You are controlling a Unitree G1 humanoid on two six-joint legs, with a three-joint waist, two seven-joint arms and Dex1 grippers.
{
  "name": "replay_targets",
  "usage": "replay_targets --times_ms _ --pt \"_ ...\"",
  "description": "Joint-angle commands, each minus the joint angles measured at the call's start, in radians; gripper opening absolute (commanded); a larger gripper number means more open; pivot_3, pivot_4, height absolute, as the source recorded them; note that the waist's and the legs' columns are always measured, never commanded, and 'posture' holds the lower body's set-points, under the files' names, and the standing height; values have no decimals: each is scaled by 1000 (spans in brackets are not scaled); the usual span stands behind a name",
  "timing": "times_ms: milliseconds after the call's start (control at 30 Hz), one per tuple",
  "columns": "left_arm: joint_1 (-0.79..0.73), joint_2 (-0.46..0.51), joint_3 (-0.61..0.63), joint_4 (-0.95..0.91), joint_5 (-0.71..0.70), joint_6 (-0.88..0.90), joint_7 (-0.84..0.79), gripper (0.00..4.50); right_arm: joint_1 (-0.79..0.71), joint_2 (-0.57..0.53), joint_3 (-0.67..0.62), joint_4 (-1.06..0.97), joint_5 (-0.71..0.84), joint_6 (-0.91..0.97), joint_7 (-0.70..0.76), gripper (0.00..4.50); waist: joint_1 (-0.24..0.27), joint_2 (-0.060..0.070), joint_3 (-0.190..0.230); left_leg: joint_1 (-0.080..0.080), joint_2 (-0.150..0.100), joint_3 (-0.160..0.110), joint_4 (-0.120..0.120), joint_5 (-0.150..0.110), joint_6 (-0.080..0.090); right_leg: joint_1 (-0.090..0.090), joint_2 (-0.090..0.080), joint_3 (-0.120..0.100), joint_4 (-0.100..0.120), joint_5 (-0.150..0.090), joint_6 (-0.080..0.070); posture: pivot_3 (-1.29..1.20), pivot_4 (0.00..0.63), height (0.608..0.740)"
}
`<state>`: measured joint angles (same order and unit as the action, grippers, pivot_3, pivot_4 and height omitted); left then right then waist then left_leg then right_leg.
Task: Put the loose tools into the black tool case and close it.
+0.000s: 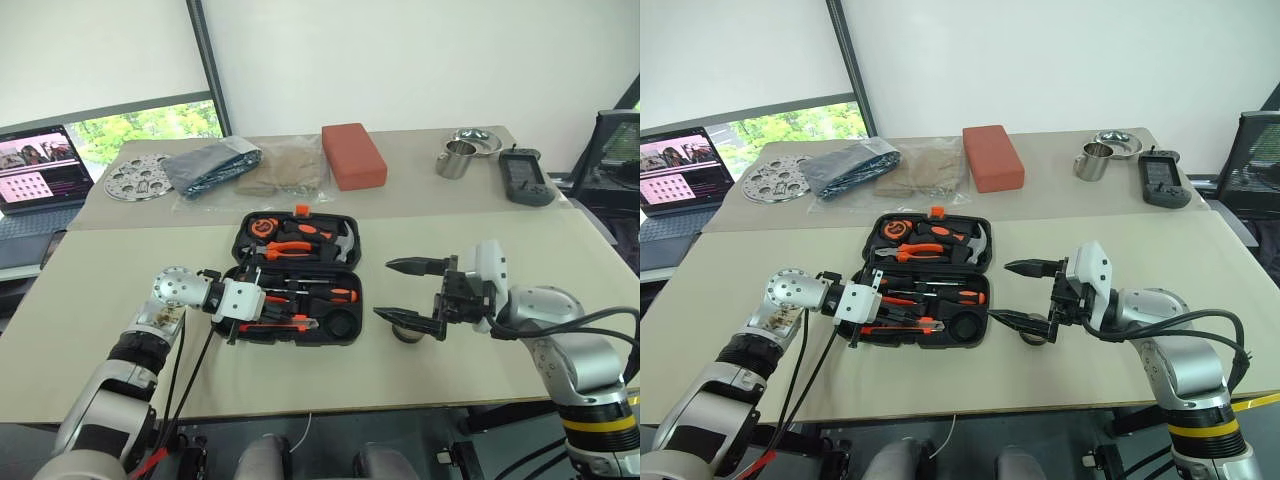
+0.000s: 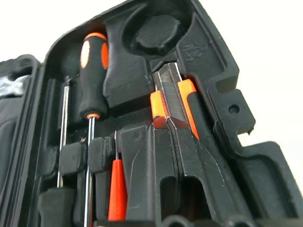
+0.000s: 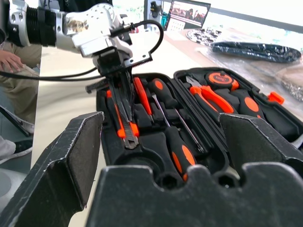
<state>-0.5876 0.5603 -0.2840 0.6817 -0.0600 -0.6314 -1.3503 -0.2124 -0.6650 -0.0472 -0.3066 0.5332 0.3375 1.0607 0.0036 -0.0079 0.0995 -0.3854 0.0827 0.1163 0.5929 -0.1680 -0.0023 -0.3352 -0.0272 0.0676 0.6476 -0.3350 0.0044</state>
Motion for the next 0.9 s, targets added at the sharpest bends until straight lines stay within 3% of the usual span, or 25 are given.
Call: replay_targets --times_ms 33,167,300,500,600,700,900 --pt "29 1 8 -2 -29 194 -32 38 10 -42 -16 -30 -5 21 -3 4500 0 0 0 0 0 0 0 0 0 0 0 0 0 0 0 0 150 740" --pt "24 36 90 -219 -209 463 -78 1063 55 -110 13 -56 -31 80 -6 4500 -7 0 1 -5 0 0 0 0 0 -2 0 0 0 0 0 0 150 740" --pt "32 113 151 -457 -361 731 -126 2483 71 -166 57 -59 -73 142 -10 4500 -18 -3 2 -23 0 -1 0 0 0 -18 3 1 0 1 0 0 150 740" --pt "51 207 208 -696 -484 940 -139 4398 87 -234 107 -53 -111 173 42 4500 -17 -3 3 -23 0 -1 0 0 0 -18 4 2 -2 -1 1 0 150 740" --pt "59 231 217 -752 -489 969 -133 4460 89 -250 133 -44 -145 173 38 4500 -15 -3 4 -23 0 -1 0 0 0 -17 4 2 -4 -1 1 0 150 740" --pt "77 258 208 -792 -471 969 -140 4500 81 -257 169 -27 -195 161 33 3766 -16 -3 4 -22 -1 -1 0 0 0 -17 4 2 -4 -1 1 0 150 740" --pt "106 290 195 -822 -434 941 -155 4500 45 -239 207 -8 -257 163 8 1753 -16 -3 4 -22 -1 -1 -1 0 0 -17 4 3 -3 -1 1 0 150 740"
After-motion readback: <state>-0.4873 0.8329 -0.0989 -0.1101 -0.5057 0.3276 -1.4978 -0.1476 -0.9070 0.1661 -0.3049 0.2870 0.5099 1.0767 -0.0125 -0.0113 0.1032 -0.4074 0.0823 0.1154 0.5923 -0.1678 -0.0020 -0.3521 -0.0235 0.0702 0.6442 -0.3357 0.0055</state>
